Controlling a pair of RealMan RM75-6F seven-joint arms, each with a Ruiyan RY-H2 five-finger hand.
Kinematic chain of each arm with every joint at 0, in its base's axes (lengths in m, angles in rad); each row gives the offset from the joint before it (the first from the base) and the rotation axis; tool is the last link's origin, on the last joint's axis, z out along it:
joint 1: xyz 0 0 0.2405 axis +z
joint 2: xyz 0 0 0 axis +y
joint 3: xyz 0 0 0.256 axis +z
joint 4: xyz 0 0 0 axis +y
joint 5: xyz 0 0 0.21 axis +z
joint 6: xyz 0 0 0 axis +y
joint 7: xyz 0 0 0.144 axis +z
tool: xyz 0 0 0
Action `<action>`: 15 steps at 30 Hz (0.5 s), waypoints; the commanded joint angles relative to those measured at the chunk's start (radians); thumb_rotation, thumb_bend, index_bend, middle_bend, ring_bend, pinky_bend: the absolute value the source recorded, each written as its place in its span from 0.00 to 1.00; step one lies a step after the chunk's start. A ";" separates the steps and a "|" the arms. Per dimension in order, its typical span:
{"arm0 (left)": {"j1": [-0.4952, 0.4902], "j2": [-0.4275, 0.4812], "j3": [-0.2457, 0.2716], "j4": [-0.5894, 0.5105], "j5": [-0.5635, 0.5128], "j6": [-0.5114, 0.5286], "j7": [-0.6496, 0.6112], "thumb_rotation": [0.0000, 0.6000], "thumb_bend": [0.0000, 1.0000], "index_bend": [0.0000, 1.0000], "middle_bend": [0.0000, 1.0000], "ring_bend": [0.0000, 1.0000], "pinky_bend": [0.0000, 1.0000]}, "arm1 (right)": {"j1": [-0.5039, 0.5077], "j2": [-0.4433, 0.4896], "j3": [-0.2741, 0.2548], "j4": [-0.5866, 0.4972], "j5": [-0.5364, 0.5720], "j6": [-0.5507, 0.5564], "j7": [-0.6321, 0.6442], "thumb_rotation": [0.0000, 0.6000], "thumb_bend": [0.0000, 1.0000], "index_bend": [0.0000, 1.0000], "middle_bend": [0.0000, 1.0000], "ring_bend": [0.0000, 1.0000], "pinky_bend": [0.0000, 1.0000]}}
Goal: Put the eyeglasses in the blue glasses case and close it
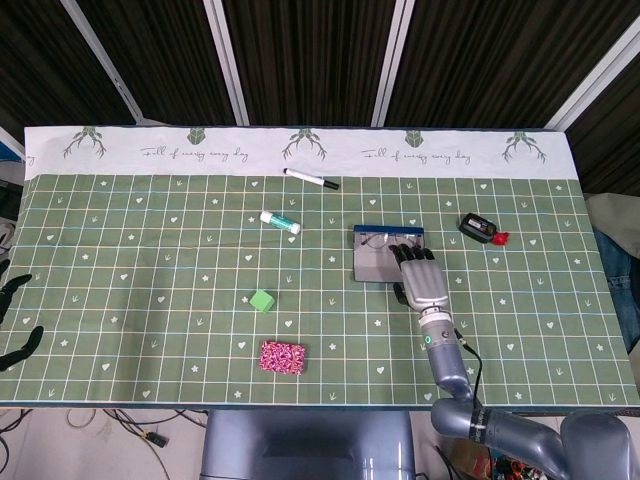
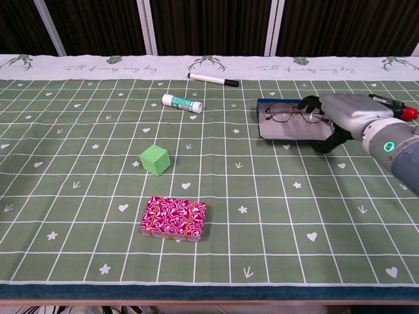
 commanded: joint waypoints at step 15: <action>0.000 0.004 -0.002 0.000 -0.003 -0.001 -0.009 1.00 0.32 0.15 0.00 0.00 0.00 | 0.101 -0.063 0.096 0.170 0.066 -0.078 -0.037 1.00 0.46 0.29 0.21 0.22 0.20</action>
